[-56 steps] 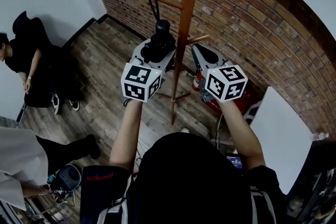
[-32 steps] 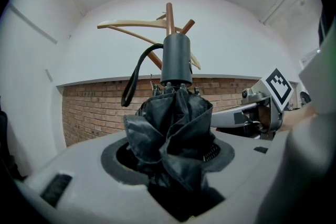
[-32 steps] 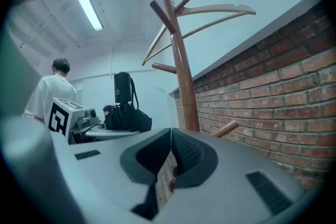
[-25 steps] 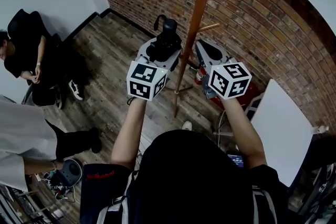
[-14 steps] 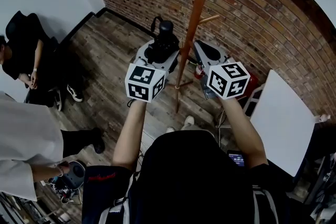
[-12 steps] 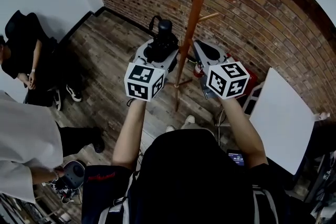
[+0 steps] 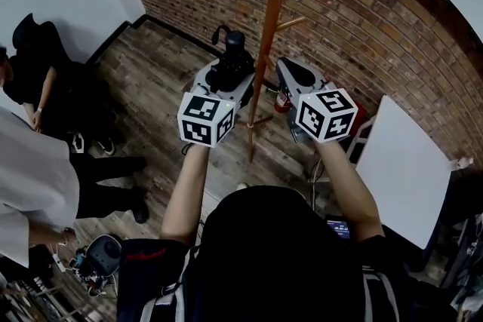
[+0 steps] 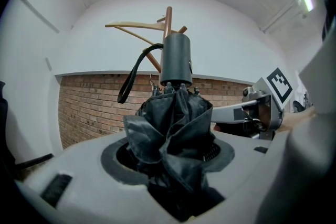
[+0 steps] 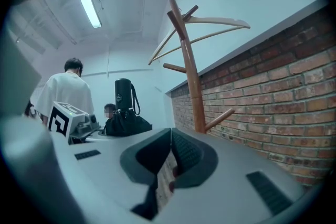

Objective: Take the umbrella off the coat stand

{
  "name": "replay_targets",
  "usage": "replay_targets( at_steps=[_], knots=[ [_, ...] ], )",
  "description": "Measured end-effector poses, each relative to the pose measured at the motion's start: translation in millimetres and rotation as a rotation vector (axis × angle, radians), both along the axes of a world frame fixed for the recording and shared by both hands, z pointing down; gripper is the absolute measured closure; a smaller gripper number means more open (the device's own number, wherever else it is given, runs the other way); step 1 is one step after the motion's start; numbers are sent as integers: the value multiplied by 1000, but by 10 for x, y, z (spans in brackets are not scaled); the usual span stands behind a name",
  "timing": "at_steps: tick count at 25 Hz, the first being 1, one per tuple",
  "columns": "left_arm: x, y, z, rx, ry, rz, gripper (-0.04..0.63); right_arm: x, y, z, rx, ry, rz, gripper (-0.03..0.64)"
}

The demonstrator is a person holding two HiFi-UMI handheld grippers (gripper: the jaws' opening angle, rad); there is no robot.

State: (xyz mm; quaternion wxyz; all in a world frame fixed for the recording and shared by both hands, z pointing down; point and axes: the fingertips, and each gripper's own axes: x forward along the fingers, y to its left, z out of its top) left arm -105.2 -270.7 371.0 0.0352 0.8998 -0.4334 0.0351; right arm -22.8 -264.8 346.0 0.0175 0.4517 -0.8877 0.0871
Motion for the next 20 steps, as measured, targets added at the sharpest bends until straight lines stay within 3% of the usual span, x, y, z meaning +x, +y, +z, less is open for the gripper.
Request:
replay_targets(
  at_steps=[20],
  knots=[
    [642, 572, 69, -21, 8, -47, 334, 641, 495, 122, -33, 23, -60, 588]
  ],
)
